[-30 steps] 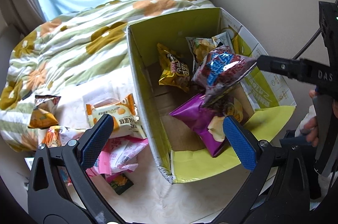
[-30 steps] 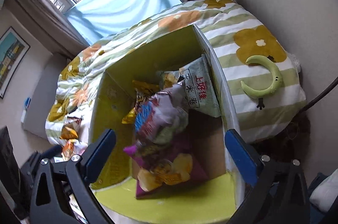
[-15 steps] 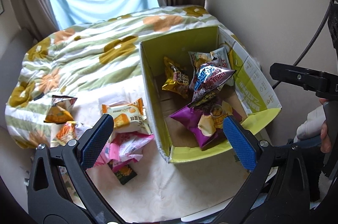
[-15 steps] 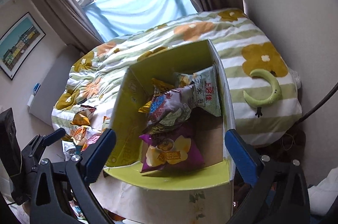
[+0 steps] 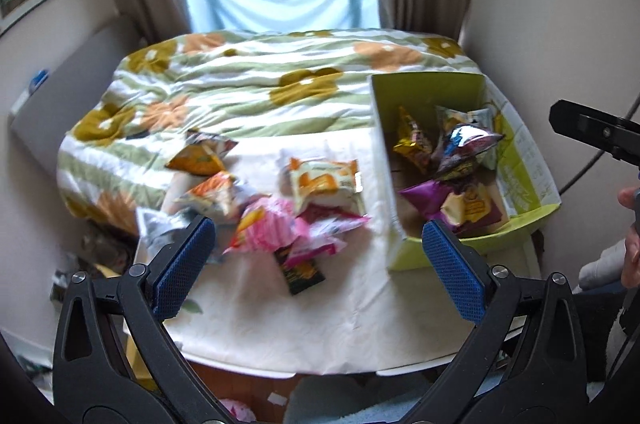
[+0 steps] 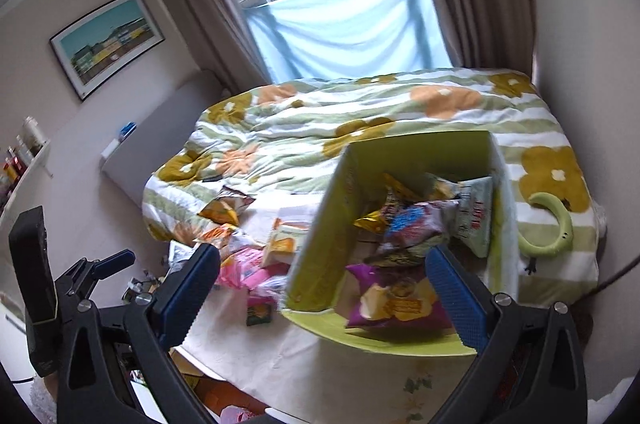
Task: Organize snacks
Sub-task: 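Withdraw both grippers from the box toward the remaining snack bags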
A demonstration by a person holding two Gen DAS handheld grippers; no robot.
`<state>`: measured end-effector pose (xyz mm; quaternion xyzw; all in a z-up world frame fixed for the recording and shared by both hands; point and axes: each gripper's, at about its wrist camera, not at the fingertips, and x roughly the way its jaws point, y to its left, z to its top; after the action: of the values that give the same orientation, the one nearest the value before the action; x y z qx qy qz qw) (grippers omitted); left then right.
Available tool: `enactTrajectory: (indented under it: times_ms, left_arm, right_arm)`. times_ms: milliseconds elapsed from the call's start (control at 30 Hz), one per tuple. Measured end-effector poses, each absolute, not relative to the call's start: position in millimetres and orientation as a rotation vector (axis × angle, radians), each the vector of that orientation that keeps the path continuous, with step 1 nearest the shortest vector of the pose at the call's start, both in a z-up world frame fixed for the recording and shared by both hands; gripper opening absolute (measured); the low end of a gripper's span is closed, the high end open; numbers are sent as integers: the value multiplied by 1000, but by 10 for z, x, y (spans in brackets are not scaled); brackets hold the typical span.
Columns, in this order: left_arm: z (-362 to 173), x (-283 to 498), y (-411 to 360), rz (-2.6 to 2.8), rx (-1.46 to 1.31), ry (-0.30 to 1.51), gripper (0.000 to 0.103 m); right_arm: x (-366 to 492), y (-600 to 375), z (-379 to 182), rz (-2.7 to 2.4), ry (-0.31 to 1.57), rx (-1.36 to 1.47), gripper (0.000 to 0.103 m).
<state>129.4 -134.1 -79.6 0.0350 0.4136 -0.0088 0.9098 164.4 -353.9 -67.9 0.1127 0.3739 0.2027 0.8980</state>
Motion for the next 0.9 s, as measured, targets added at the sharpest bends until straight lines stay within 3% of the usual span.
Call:
enactTrajectory:
  times_ms: [500, 900]
  left_arm:
    - [-1113, 1155, 362, 96, -88, 929, 102]
    - [-1726, 1742, 1448, -56, -218, 1045, 102]
  right_arm:
    - [1754, -2212, -1036, 482, 875, 216, 103]
    - [1959, -1294, -1464, 325, 960, 210, 103]
